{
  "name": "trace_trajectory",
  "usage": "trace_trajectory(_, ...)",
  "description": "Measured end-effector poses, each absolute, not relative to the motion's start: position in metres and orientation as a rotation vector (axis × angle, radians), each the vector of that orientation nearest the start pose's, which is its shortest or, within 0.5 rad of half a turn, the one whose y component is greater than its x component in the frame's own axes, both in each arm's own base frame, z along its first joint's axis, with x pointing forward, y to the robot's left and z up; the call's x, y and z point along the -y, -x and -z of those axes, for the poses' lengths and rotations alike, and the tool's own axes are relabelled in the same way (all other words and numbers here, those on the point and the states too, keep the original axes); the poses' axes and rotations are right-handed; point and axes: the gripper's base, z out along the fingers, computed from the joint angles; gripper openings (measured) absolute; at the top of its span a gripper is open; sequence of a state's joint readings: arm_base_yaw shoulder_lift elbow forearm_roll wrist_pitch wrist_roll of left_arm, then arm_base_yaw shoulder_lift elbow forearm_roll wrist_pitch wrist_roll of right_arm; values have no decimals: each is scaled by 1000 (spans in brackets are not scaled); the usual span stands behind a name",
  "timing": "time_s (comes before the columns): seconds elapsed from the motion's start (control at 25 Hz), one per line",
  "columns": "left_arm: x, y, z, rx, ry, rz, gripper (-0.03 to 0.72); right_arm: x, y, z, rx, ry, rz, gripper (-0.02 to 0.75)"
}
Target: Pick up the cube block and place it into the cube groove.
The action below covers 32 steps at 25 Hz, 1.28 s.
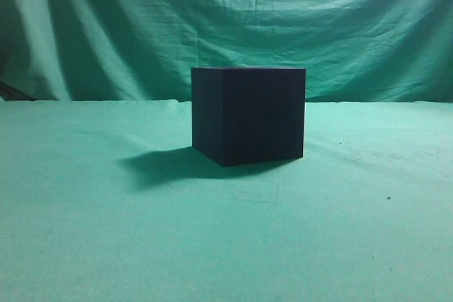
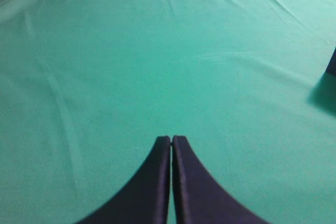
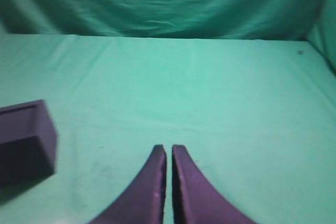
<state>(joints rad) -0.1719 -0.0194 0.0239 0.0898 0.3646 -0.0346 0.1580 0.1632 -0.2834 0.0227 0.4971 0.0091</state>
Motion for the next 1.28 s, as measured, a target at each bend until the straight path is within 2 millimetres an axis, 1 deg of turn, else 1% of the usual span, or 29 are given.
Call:
trace_trajectory(0.16,6,-52,-173,-1843,-182,56,0,-4,-54,-214,-1813,32,-74,0)
trace_trajectory(0.24,6,-52,-173,-1843,-182,56,0,-3,-53,-200,-1803,15,-61,0)
trace_trajectory(0.32,6,-52,-173,-1843,-182,56,0,-3,-53,-182,-1827,10,-57,0)
trace_trajectory(0.36,6,-52,-173,-1843,-182,56,0,-3,-53,-177,-1839,10,-57,0)
trace_trajectory(0.6,6,-52,-173,-1843,-182,56,0,-3,-52,-170,-1888,11,-57,0)
trace_trajectory(1.28,6,-52,-173,-1843,-182,56,0,-3,-52,-170,-1890,5,-58,0)
